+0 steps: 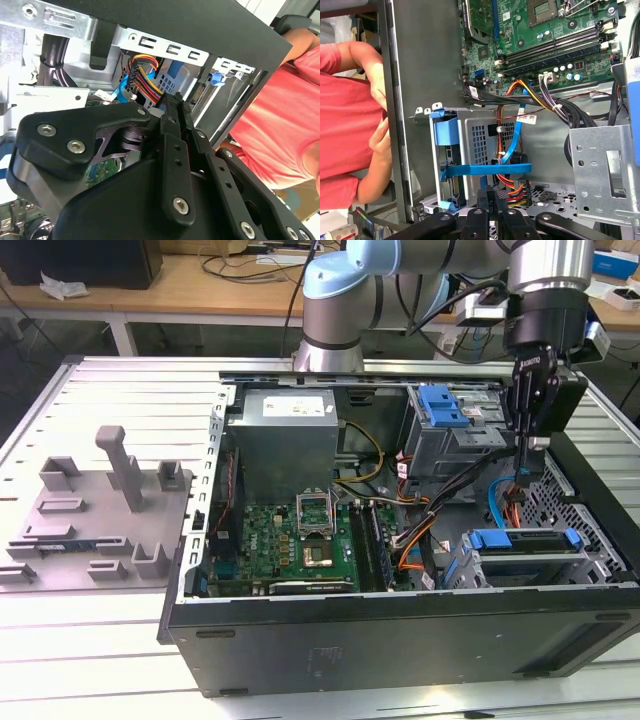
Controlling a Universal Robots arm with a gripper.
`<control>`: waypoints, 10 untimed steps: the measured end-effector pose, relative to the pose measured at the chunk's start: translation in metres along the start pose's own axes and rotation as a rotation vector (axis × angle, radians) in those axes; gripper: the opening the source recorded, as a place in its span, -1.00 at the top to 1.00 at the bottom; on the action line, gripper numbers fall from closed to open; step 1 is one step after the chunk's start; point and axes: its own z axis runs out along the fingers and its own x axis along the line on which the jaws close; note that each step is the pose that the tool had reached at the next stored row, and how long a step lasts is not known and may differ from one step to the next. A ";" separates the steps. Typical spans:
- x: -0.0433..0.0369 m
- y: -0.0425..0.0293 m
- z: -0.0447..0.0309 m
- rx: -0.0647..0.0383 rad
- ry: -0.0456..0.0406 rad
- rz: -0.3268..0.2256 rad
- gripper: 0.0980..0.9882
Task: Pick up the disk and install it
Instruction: 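Insert the first disk wire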
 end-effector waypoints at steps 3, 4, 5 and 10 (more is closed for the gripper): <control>-0.0001 0.0000 0.0001 0.000 0.0017 0.000 0.85; -0.0001 0.0000 0.0002 0.000 0.0016 0.000 0.85; 0.0004 -0.0001 0.0007 0.000 0.0013 0.000 0.85; 0.0143 -0.0016 0.0010 -0.001 -0.0075 0.000 0.85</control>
